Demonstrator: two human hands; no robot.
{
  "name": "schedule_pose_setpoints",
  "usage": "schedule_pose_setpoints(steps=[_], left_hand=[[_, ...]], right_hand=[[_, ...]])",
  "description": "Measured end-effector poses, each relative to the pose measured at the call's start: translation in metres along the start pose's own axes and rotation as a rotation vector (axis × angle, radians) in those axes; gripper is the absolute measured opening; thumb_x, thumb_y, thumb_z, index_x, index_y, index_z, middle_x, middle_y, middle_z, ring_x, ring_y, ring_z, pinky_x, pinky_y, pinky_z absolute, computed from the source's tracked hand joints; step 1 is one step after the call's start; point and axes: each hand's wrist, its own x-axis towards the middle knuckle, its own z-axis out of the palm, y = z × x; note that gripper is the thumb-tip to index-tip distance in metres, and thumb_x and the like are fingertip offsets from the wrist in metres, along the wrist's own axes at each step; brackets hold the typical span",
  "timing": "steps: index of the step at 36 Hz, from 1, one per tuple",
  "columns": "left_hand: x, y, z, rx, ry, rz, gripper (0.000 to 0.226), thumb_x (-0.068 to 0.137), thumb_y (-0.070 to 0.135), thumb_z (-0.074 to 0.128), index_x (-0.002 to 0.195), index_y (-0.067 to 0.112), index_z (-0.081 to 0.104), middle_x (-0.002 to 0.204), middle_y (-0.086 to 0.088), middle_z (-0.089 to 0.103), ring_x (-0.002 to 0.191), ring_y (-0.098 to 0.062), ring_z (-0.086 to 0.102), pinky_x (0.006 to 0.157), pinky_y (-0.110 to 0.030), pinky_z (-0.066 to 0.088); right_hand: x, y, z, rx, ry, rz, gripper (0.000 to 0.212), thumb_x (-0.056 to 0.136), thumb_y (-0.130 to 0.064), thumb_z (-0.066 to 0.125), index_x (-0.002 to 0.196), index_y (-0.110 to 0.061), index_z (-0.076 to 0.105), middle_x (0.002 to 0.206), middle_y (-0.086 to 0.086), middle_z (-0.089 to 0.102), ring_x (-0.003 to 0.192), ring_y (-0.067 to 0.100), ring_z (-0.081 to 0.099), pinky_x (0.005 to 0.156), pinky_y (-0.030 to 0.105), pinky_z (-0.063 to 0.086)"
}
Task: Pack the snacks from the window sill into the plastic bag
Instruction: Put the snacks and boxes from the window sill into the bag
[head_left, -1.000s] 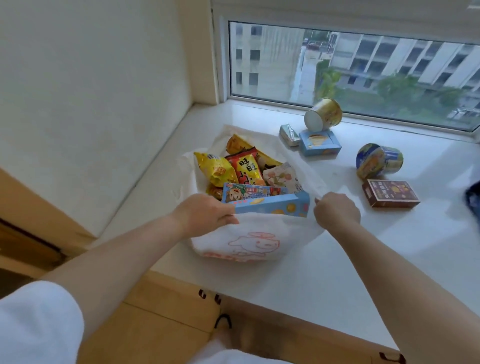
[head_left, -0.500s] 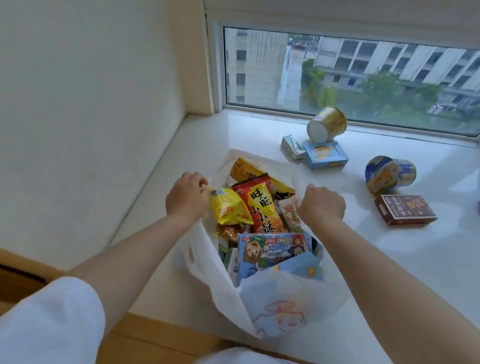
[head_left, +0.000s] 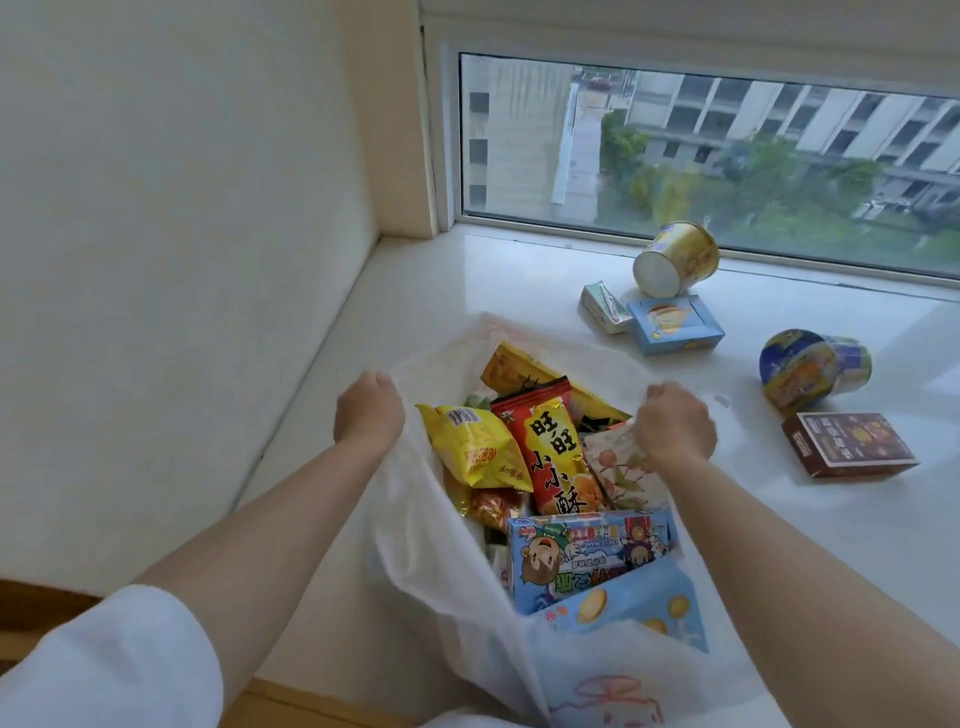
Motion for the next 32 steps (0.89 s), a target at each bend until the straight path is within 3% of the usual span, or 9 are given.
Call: schedule_pose_setpoints(steps=[3, 6, 10, 16, 21, 32], left_hand=[[0.003, 0.022, -0.021, -0.084, 0.170, 0.116, 0.037, 0.101, 0.021, 0.027, 0.101, -0.003, 0.055, 0.110, -0.026, 0.059, 0.103, -0.038, 0.054, 0.078, -0.036, 0.038], [0.003, 0.028, -0.029, 0.022, 0.169, 0.175, 0.035, 0.101, 0.025, 0.027, 0.100, 0.002, 0.054, 0.108, -0.024, 0.060, 0.101, -0.038, 0.054, 0.074, -0.036, 0.037], [0.003, 0.021, -0.023, 0.197, 0.115, 0.199, 0.033, 0.098, 0.026, 0.029, 0.098, 0.006, 0.055, 0.108, -0.018, 0.061, 0.089, -0.032, 0.051, 0.071, -0.033, 0.036], [-0.003, 0.052, -0.016, 0.252, 0.086, 0.356, 0.042, 0.096, 0.044, 0.038, 0.127, 0.018, 0.050, 0.126, -0.011, 0.051, 0.120, -0.031, 0.044, 0.094, -0.044, 0.040], [-0.006, 0.109, -0.008, 0.335, 0.069, 0.519, 0.045, 0.096, 0.046, 0.038, 0.133, 0.021, 0.044, 0.132, -0.008, 0.047, 0.123, -0.028, 0.040, 0.091, -0.043, 0.040], [0.022, 0.201, 0.058, 0.429, -0.069, 0.538, 0.045, 0.096, 0.040, 0.041, 0.136, 0.020, 0.038, 0.136, -0.009, 0.041, 0.124, -0.028, 0.039, 0.092, -0.041, 0.039]], right_hand=[[0.015, 0.004, -0.024, 0.090, 0.116, 0.034, 0.037, 0.101, -0.024, 0.030, 0.105, -0.002, 0.060, 0.111, 0.021, 0.061, 0.100, 0.037, 0.056, 0.075, 0.036, 0.037], [0.019, 0.009, -0.026, 0.054, 0.104, 0.021, 0.042, 0.101, -0.031, 0.029, 0.108, -0.003, 0.059, 0.112, 0.021, 0.060, 0.103, 0.037, 0.055, 0.079, 0.038, 0.040], [0.017, 0.011, -0.015, -0.019, 0.007, -0.027, 0.040, 0.098, -0.029, 0.029, 0.100, -0.005, 0.061, 0.105, 0.018, 0.062, 0.092, 0.033, 0.055, 0.072, 0.034, 0.038], [0.016, 0.004, -0.014, 0.053, 0.068, -0.152, 0.032, 0.090, -0.038, 0.041, 0.087, -0.011, 0.056, 0.091, 0.008, 0.060, 0.079, 0.027, 0.052, 0.063, 0.031, 0.033], [0.028, -0.003, -0.019, 0.091, 0.044, -0.221, 0.035, 0.094, -0.046, 0.038, 0.102, -0.016, 0.056, 0.101, 0.003, 0.059, 0.084, 0.019, 0.049, 0.069, 0.032, 0.035], [0.112, 0.014, -0.031, 0.071, -0.113, -0.151, 0.031, 0.099, -0.035, 0.029, 0.091, -0.014, 0.051, 0.107, 0.009, 0.060, 0.084, 0.023, 0.043, 0.070, 0.032, 0.033]])
